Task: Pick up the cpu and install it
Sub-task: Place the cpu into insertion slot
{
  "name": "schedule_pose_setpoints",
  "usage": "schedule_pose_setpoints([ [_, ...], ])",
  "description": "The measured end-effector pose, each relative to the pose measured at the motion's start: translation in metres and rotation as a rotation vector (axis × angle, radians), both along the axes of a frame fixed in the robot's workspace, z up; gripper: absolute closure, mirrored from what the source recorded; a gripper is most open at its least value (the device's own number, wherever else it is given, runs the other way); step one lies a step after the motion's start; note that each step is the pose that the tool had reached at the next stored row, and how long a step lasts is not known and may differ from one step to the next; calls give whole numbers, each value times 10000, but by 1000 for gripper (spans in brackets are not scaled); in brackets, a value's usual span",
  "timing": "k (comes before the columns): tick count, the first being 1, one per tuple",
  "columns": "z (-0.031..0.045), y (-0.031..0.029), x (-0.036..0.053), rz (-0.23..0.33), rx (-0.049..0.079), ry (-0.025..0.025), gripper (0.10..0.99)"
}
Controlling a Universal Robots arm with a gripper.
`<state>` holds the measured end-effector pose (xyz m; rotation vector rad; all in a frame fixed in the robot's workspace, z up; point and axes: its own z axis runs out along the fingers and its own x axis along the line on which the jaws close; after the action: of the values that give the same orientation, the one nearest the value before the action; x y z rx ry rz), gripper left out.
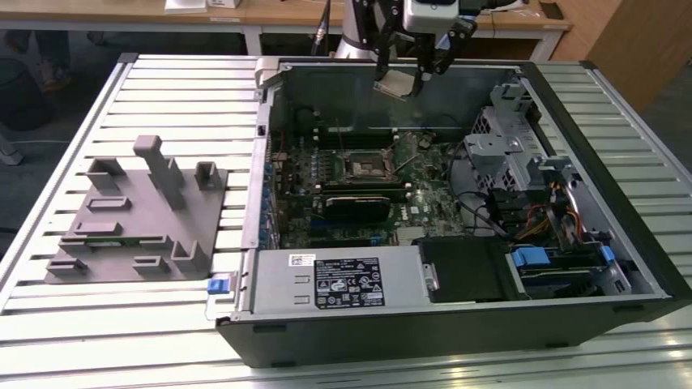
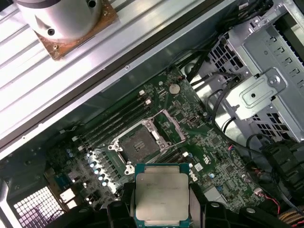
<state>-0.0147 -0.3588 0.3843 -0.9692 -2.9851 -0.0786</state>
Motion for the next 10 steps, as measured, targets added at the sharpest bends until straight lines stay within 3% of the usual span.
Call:
schedule_pose_setpoints([
  [10, 0, 0, 0, -651, 0, 0, 545],
])
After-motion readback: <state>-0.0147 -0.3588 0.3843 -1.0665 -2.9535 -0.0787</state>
